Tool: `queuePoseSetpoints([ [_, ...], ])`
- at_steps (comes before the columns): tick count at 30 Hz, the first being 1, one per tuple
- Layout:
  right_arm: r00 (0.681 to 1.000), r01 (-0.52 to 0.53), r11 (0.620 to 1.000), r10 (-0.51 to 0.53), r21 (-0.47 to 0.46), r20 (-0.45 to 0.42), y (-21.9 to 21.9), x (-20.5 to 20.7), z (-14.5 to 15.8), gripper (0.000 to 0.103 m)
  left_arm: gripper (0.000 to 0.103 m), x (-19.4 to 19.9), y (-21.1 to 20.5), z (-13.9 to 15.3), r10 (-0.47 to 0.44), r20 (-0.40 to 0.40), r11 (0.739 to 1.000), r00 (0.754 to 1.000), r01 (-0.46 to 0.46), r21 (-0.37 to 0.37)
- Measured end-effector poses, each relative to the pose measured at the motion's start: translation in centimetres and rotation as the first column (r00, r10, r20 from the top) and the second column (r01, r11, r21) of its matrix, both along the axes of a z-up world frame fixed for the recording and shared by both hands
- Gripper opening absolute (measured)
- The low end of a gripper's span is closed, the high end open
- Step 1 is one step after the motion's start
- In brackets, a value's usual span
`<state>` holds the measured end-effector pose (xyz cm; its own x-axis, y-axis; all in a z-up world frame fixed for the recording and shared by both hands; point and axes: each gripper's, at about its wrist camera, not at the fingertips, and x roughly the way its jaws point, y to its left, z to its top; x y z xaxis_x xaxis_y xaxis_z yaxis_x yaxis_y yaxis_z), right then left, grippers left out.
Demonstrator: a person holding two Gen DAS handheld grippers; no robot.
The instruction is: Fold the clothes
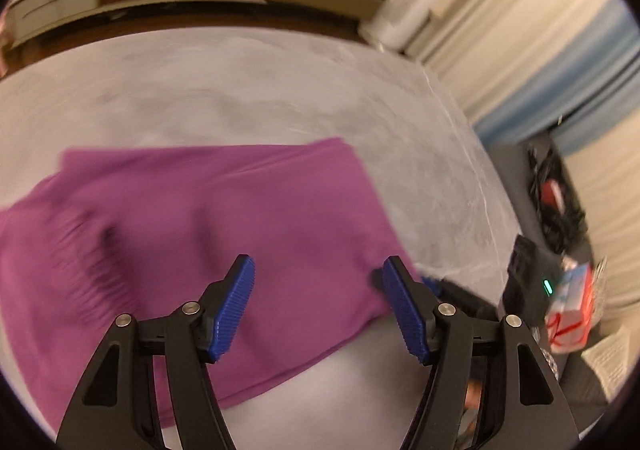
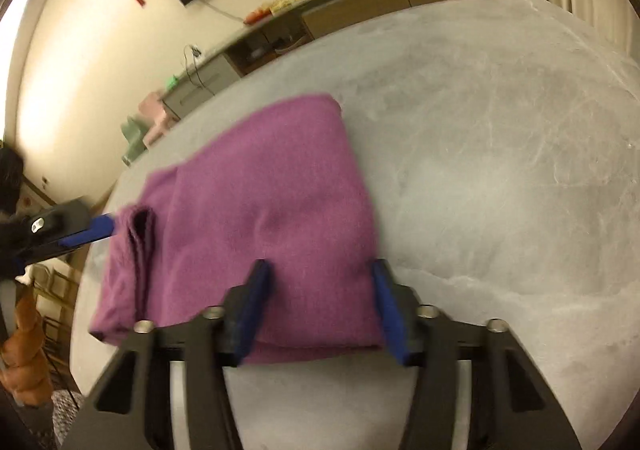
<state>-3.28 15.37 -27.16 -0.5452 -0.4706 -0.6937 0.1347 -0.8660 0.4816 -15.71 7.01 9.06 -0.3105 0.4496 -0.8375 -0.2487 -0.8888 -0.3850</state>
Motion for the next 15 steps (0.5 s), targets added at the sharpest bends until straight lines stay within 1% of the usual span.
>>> queuePoseSetpoints([
  [1,1.000,0.006,1.000,-0.006,-0.023,-0.019,-0.1,0.2,0.5,0.032,0.069,-1.0,2.1,-0.1,-0.026,0.019,0.999,0.999,0.027,-0.026],
  [2,0.999,-0.003,0.999,0.001,-0.044,-0.046,0.4,1.1,1.9,0.030,0.069,-1.3,3.7,0.1,-0.047,0.027,0.998,0.999,0.049,-0.051],
  [3,0.997,-0.012,0.999,0.008,-0.053,-0.070,1.9,1.9,3.3,0.029,0.069,-2.0,5.6,0.1,-0.077,0.033,0.993,0.996,0.080,-0.089],
  [5,0.993,-0.034,0.997,0.026,-0.065,-0.116,1.6,2.5,4.1,0.028,0.069,-3.1,7.5,0.1,-0.115,0.045,0.983,0.992,0.120,-0.138],
  [6,0.990,-0.045,0.997,0.035,-0.069,-0.136,1.3,2.7,4.6,0.027,0.069,-3.5,8.4,-0.4,-0.137,0.052,0.972,0.989,0.145,-0.186],
  [8,0.984,-0.062,0.996,0.051,-0.059,-0.172,0.9,3.2,5.6,0.026,0.069,-3.8,10.1,-1.6,-0.175,0.060,0.931,0.983,0.185,-0.316],
  [11,0.980,-0.083,0.994,0.069,-0.073,-0.185,0.4,3.1,5.7,0.025,0.069,-3.6,11.2,-3.1,-0.235,0.071,0.876,0.969,0.243,-0.417],
  [12,0.980,-0.094,0.993,0.078,-0.077,-0.185,0.1,2.8,5.5,0.025,0.053,-3.3,11.0,-3.1,-0.252,0.048,0.867,0.967,0.248,-0.433],
  [13,0.979,-0.107,0.991,0.091,-0.078,-0.185,-0.1,2.7,5.5,0.025,0.038,-2.9,10.2,-2.9,-0.254,0.038,0.870,0.966,0.246,-0.428],
  [14,0.976,-0.123,0.989,0.104,-0.085,-0.192,-0.4,2.6,5.6,0.025,0.036,-2.7,9.4,-2.6,-0.248,0.028,0.881,0.968,0.238,-0.409],
  [15,0.972,-0.138,0.985,0.114,-0.104,-0.206,-0.6,2.6,5.7,0.026,0.031,-2.3,8.1,-1.6,-0.235,-0.003,0.902,0.972,0.217,-0.374],
])
